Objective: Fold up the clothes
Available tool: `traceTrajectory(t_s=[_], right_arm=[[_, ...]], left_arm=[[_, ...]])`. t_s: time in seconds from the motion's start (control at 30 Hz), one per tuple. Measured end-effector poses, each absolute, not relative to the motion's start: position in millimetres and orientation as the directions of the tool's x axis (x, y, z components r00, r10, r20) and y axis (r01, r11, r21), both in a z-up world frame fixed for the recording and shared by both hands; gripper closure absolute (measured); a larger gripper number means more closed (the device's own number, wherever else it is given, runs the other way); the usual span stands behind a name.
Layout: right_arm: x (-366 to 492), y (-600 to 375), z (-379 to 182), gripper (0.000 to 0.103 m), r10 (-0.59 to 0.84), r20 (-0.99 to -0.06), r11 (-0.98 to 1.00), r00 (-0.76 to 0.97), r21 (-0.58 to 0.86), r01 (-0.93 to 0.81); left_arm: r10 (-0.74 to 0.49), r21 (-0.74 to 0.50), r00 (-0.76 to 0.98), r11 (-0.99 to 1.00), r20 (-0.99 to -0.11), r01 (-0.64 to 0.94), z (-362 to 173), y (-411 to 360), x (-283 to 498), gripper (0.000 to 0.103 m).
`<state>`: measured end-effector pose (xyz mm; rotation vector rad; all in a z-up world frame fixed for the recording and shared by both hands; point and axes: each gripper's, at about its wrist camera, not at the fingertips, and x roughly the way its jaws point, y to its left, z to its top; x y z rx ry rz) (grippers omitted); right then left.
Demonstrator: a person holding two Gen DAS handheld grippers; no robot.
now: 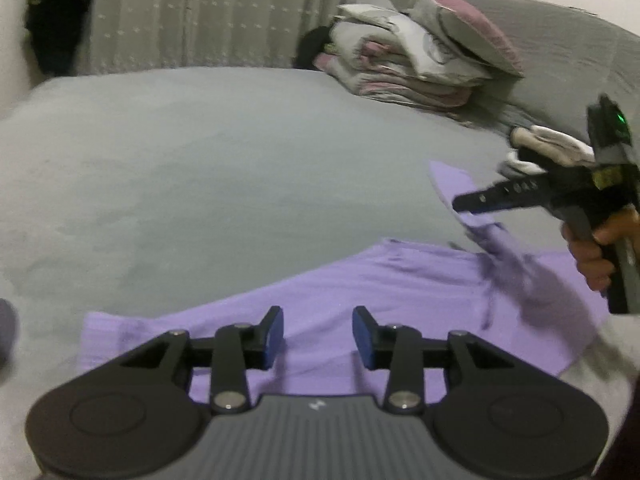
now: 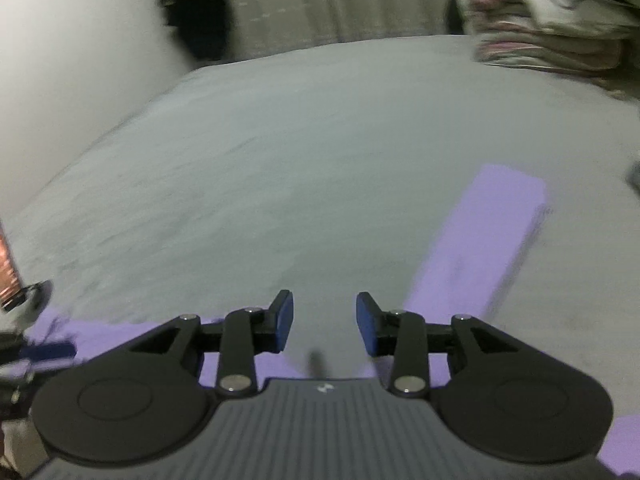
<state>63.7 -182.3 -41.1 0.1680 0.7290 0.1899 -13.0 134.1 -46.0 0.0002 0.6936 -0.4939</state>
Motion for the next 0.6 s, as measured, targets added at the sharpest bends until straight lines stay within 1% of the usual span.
traceTrajectory(t_s=[0.13, 0.27, 0.43, 0.5, 0.57, 0.6], right_arm=[[69, -200, -43, 0.064, 0.159, -0.662, 0.978, 0.732, 0.209, -0.023], [80, -203, -53, 0.064, 0.144, -0.677, 0.978, 0.722, 0.206, -0.002], [90, -195, -65, 0.064, 0.114, -0.680, 0.988, 0.725, 0.156, -0.009], [94, -193, -71, 0.069, 0.095, -0.686, 0.992, 0.722, 0.122, -0.015], [97, -188, -79, 0.081, 0.051, -0.689, 0.998, 0.723, 0.059, -0.014], [98, -187, -82, 0.084, 0.027, -0.685, 1.000, 0.728, 0.025, -0.014]], left_arm=[[-0.496, -0.193, 0.616, 0.849, -0.612, 0.492, -48, 114, -14, 0.064], [-0.557, -0.236, 0.571, 0.808, -0.603, 0.539, -50, 94, -13, 0.064], [-0.622, -0.282, 0.512, 0.755, -0.592, 0.592, -54, 70, -12, 0.065], [-0.642, -0.295, 0.489, 0.736, -0.590, 0.610, -56, 63, -13, 0.065], [-0.658, -0.307, 0.469, 0.719, -0.590, 0.623, -58, 57, -15, 0.065], [-0.663, -0.311, 0.460, 0.713, -0.590, 0.628, -59, 55, -16, 0.065]])
